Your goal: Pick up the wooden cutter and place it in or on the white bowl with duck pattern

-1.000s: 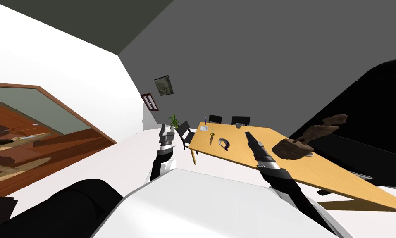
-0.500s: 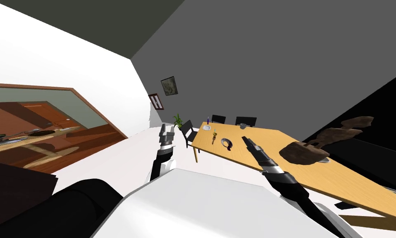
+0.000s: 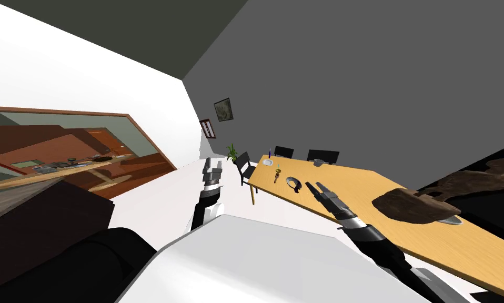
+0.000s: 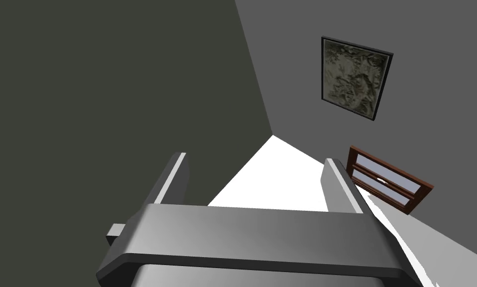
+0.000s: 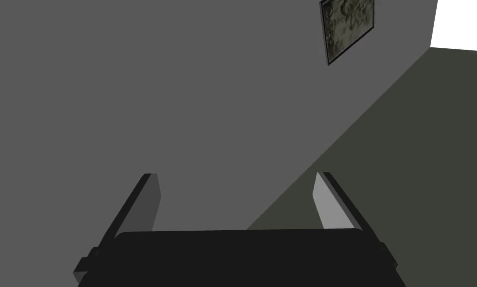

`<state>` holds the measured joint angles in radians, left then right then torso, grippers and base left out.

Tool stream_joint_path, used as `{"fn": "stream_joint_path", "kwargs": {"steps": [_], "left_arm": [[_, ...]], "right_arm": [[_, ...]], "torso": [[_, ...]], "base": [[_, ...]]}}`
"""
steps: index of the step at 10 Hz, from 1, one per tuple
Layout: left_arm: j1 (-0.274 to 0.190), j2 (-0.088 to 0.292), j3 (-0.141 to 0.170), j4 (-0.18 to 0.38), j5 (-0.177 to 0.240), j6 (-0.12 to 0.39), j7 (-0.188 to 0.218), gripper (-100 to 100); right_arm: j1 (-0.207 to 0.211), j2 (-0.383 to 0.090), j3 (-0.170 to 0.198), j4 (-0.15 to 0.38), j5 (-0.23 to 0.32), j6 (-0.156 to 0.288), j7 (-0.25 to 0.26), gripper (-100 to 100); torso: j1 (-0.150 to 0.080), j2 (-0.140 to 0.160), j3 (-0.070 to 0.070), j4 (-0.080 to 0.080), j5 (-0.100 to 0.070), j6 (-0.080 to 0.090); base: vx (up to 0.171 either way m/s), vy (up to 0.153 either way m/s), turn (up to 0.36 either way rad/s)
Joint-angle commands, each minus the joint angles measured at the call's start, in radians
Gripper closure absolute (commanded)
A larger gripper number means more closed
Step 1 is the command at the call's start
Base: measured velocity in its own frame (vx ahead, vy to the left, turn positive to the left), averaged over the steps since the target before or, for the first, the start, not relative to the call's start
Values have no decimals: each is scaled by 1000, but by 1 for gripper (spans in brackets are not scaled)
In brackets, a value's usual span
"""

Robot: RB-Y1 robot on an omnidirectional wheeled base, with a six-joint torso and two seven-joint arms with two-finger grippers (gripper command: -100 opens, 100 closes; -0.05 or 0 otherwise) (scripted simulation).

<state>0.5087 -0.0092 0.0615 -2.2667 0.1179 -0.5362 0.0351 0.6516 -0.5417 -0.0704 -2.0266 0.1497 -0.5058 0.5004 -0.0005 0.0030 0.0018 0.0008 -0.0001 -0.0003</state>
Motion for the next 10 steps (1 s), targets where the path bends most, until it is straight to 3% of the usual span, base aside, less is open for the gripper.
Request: {"fn": "stream_joint_path", "kwargs": {"steps": [1, 2, 3, 6, 9, 10], "left_arm": [[0, 0, 0, 0, 0, 0, 0, 0], [0, 0, 0, 0, 0, 0, 0, 0], [0, 0, 0, 0, 0, 0, 0, 0], [0, 0, 0, 0, 0, 0, 0, 0], [0, 0, 0, 0, 0, 0, 0, 0], [0, 0, 0, 0, 0, 0, 0, 0]], "right_arm": [[2, -42, -2, 12, 16, 5, 24, -100], [15, -77, -4, 49, 50, -2, 68, -100], [15, -97, -4, 49, 50, -2, 70, -100], [39, -191, -3, 129, 121, -13, 152, -100], [49, -254, -1, 172, 158, -17, 210, -100], [59, -288, 3, 216, 195, -20, 253, -100]], "torso": [[0, 0, 0, 0, 0, 0], [0, -1, 0, 0, 0, 1], [1, 0, 0, 0, 0, 0], [0, -1, -1, 0, 0, 1], [0, -2, -1, 0, 0, 0], [0, -2, -1, 0, 0, 1]], "base": [[-37, 16, 114], [-50, 31, 218], [-41, 20, 125], [-35, 21, 228], [-24, 20, 168], [-13, 31, 330]]}}
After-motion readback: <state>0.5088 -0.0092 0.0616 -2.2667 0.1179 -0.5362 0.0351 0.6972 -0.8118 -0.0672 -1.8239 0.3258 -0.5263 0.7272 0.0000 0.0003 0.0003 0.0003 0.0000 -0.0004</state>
